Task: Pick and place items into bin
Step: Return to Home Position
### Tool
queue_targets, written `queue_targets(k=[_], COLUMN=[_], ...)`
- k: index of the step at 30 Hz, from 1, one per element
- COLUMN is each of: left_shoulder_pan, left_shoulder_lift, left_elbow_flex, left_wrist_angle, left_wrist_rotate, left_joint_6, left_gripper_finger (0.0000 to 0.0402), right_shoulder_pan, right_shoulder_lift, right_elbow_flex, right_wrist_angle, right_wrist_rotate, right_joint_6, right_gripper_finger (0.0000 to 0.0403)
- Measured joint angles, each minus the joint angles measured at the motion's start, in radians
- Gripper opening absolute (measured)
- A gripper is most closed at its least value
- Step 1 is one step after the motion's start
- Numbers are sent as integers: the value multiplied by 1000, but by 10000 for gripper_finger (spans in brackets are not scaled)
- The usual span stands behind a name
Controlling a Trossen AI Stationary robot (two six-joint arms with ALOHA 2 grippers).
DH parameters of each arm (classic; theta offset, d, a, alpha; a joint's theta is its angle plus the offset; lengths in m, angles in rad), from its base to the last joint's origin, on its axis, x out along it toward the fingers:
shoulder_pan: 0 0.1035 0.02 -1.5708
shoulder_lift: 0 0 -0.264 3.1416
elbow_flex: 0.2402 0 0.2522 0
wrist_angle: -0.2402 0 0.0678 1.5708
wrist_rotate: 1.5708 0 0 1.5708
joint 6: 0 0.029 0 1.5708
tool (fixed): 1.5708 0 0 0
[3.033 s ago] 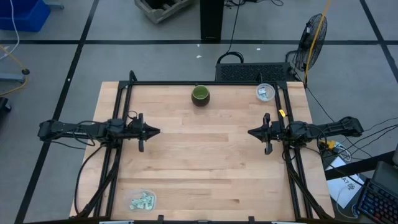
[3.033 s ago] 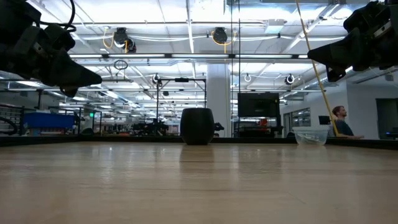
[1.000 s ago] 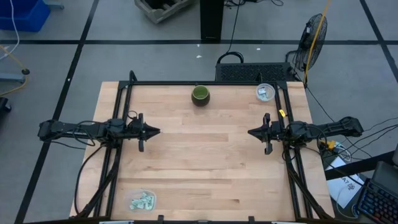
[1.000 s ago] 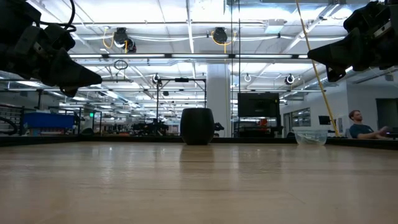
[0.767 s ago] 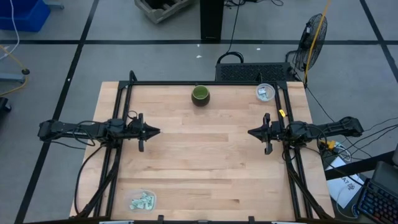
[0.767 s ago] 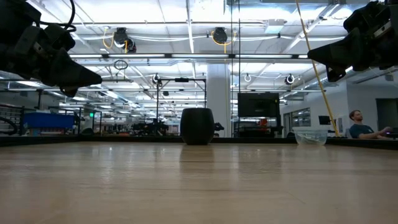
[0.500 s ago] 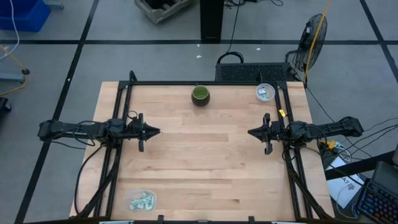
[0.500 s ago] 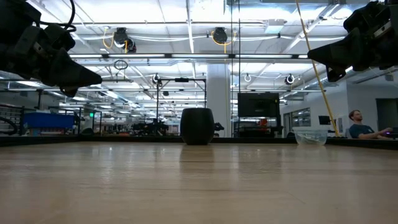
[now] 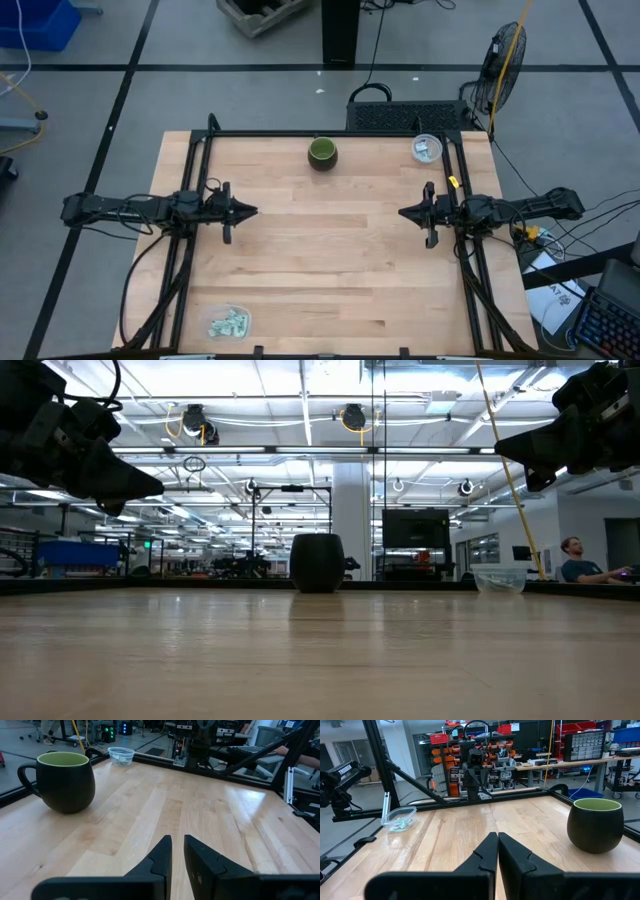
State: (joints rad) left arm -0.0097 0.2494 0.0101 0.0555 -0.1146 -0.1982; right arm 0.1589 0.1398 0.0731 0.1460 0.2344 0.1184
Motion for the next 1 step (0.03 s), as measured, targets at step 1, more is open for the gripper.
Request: queue_targets(k=[1], left_shoulder_pan=[0], left_shoulder_lift=[0], left_elbow_flex=[0], left_wrist_angle=[0], left_wrist_rotate=[0], left_joint_6=[0], left_gripper_finger=[56], right_shoulder_pan=[0], right_shoulder_lift=[0], right_elbow_flex=[0], right_wrist_angle=[0], right_wrist_rotate=[0], right_joint_6=[0], right_gripper_finger=[9])
